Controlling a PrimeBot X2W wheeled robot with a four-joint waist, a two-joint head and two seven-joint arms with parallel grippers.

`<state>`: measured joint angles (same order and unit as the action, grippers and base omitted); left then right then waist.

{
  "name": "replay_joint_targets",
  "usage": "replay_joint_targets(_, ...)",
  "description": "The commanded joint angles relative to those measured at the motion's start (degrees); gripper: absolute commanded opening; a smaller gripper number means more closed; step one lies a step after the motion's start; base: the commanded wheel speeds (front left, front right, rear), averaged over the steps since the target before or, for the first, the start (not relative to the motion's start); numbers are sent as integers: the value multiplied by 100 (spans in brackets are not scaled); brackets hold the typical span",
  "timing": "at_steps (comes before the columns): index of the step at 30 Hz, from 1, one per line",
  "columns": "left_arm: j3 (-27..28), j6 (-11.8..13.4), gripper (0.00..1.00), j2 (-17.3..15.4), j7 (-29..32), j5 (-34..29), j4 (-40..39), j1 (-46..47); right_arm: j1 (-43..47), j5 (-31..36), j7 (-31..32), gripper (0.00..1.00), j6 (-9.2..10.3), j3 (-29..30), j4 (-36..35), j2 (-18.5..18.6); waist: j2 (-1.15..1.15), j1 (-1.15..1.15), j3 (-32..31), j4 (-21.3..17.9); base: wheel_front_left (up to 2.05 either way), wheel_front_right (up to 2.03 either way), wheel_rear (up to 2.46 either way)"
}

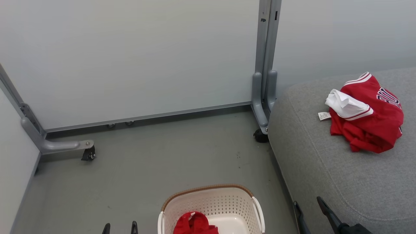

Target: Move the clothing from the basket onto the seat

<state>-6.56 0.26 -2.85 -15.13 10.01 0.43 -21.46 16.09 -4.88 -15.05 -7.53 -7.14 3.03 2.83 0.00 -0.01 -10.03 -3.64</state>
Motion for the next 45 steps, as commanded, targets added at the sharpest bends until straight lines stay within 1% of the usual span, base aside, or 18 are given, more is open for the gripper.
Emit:
replay_joint_targets(1,9,16,100,-8,-3,-38,14,16,40,1,-19,100,8,-8,-6,21,0,1,11,5,0,0,0)
replay_joint_targets(16,-127,-58,100,-8,-3,-182,118,117,58,37,-19,100,8,44,-32,26,0,1,221,41,0,0,0)
replay_joint_targets(22,-147,-147,100,-8,-3,-133,181,252,-52,56,-19,100,8,109,-71,32,0,1,478,66,0,0,0)
replay_joint_targets(26,-174,-182,100,-8,-3,-145,247,385,-137,64,-19,100,8,204,-133,47,0,1,759,107,0,0,0)
replay_joint_targets(30,-254,-227,100,-9,-3,-162,271,606,-292,67,-19,100,8,319,-217,55,0,1,1227,152,0,0,0)
replay_joint_targets(35,-394,-361,100,-9,-3,-267,332,1402,-871,75,-19,100,8,459,-440,105,0,1,2341,243,0,0,0)
replay_joint_targets(40,-811,-645,100,-45,-3,-653,812,2580,-1500,116,-18,100,8,610,-624,244,0,1,3348,300,0,0,0)
replay_joint_targets(45,-1417,-756,100,-194,-3,-957,1219,3953,-1960,134,-19,100,8,927,-843,255,0,1,4177,300,0,0,0)
